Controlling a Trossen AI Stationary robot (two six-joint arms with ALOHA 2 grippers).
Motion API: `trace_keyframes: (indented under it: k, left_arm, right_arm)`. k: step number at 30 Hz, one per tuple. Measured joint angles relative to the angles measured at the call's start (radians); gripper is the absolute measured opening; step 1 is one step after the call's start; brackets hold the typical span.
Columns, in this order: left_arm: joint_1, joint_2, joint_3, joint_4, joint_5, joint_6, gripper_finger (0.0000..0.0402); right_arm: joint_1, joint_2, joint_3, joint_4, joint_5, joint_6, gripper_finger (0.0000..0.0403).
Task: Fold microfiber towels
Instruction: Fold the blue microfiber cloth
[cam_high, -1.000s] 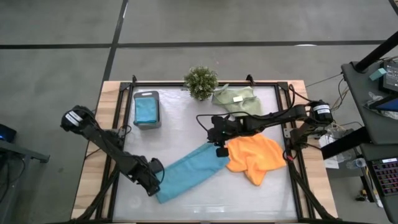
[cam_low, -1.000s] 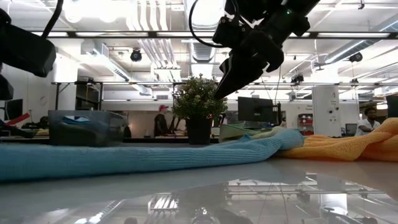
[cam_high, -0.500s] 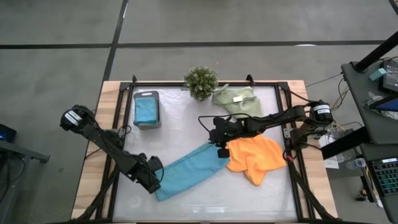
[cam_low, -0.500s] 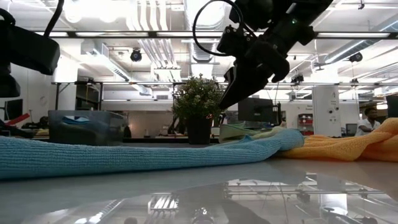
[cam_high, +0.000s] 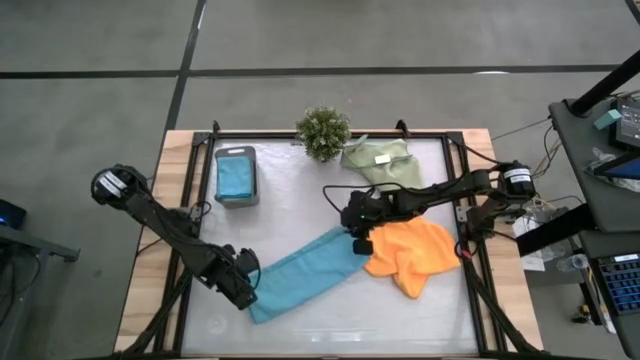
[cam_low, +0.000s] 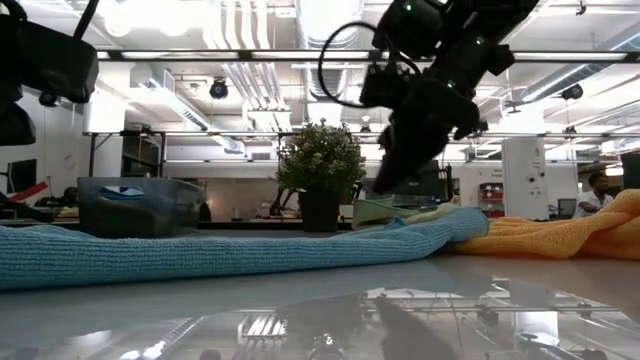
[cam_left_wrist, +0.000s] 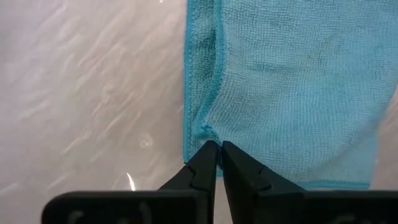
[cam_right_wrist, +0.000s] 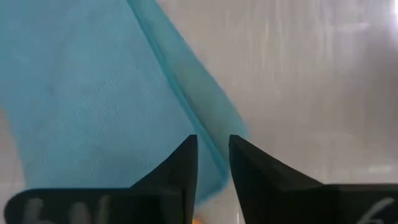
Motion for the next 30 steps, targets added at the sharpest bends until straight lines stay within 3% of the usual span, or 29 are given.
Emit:
trace_keyframes:
  k: [9,16,23,30]
  left_arm:
    - [0.000,0.006,0.000,0.004,0.000,0.008,0.0011]
    - [0.000,0.006,0.000,0.010,-0.001,0.074,0.0002]
    - [0.000,0.007,-0.001,0.018,-0.004,0.080,0.0000]
    - [0.000,0.007,-0.001,0.021,-0.021,0.084,0.0000]
  right_arm:
    - [-0.009,0.000,-0.053,-0.050,0.001,0.021,0.0146]
    - [-0.010,0.000,-0.106,0.065,0.002,0.018,0.0155]
    - [-0.010,0.004,-0.115,0.095,0.002,0.009,0.0119]
    - [-0.009,0.020,-0.116,0.108,0.002,-0.033,0.0019]
